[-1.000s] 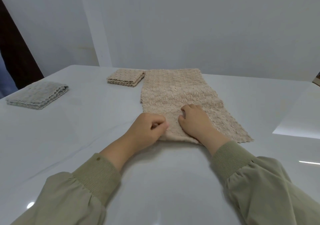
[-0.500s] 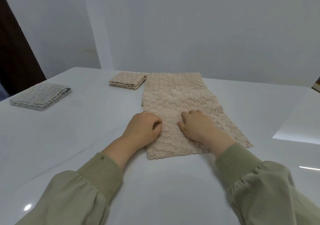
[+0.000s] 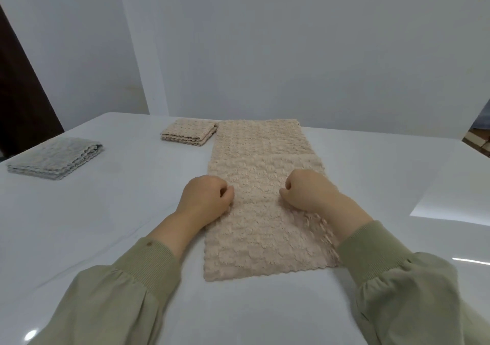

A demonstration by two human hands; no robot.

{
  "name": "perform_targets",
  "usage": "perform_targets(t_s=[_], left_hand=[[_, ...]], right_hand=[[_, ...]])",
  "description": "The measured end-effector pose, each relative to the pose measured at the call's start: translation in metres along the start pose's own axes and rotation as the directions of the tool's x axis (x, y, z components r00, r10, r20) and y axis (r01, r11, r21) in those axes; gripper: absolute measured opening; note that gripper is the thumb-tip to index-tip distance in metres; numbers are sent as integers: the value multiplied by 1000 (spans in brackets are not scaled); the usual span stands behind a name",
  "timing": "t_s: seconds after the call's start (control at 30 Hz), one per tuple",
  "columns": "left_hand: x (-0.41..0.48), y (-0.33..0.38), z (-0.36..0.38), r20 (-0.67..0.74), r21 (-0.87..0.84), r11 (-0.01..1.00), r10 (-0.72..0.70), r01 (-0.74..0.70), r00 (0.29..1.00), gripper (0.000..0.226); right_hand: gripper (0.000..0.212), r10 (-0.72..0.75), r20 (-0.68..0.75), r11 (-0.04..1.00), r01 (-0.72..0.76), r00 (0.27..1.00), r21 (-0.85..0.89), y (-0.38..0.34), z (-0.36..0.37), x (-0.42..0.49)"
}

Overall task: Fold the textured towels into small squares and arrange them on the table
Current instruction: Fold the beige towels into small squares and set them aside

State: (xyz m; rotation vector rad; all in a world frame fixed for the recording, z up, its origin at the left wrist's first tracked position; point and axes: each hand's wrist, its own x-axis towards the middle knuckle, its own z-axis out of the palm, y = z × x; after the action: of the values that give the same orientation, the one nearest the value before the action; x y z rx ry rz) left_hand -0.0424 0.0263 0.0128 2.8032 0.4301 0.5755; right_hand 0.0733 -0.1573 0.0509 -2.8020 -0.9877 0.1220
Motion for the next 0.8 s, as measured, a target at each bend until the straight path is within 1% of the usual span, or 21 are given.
perform_targets(t_s=[0.07, 0.1, 0.13, 0.17, 0.23, 0.33, 0.37, 0.43, 0.47, 0.57, 0.6, 0.63, 0.7, 0.77, 0.8], left_hand=[[-3, 0, 1, -10, -65, 998, -26, 25, 1000, 41], [-3, -2, 2, -54, -106, 993, -51, 45, 997, 38], [-2, -4, 3, -108, -147, 986, -89, 72, 990, 33], [0, -6, 4, -147, -182, 978, -132, 104, 980, 27], [8, -10, 7, -149, -206, 965, -195, 163, 969, 21], [19, -17, 14, -45, -110, 969, -227, 221, 973, 31], [22, -18, 16, -27, -64, 971, -233, 231, 972, 33], [28, -20, 18, -18, 9, 968, -251, 251, 968, 33], [31, -20, 17, -22, 22, 964, -263, 264, 964, 32], [39, -24, 17, -17, 44, 958, -283, 284, 959, 37], [41, -26, 18, -6, 51, 958, -283, 283, 959, 40], [42, -28, 19, 2, 46, 958, -285, 284, 959, 42], [43, -31, 21, -5, 14, 952, -305, 305, 952, 42], [44, -33, 22, -37, -7, 937, -349, 349, 936, 41], [44, -34, 22, -45, -16, 927, -374, 374, 926, 41]], right_hand=[[40, -16, 143, 997, 6, 990, 72, 2, -12, -3], [39, -24, 198, 994, 3, 980, 107, 3, -18, -5], [37, -25, 210, 990, -5, 977, 142, 6, -20, -4], [35, -17, 169, 986, -12, 985, 166, 9, -20, -2], [29, 17, 51, 991, -23, 999, 131, 15, -16, 6], [18, 59, 42, 998, -59, 997, -3, 23, -8, 17], [20, 75, 28, 997, -74, 997, -12, 25, -8, 21], [32, 105, -7, 994, -105, 994, 2, 28, -11, 30], [34, 116, -7, 993, -116, 993, 10, 30, -15, 35], [22, 163, 5, 984, -163, 987, 65, 35, -18, 47], [20, 193, -28, 978, -190, 981, 87, 37, -12, 49], [19, 223, -94, 971, -213, 970, 106, 39, -4, 49], [20, 267, -281, 961, -232, 922, 153, 42, 19, 46], [21, 267, -444, 957, -181, 855, 228, 43, 31, 44], [18, 254, -501, 959, -150, 827, 240, 44, 32, 45]])
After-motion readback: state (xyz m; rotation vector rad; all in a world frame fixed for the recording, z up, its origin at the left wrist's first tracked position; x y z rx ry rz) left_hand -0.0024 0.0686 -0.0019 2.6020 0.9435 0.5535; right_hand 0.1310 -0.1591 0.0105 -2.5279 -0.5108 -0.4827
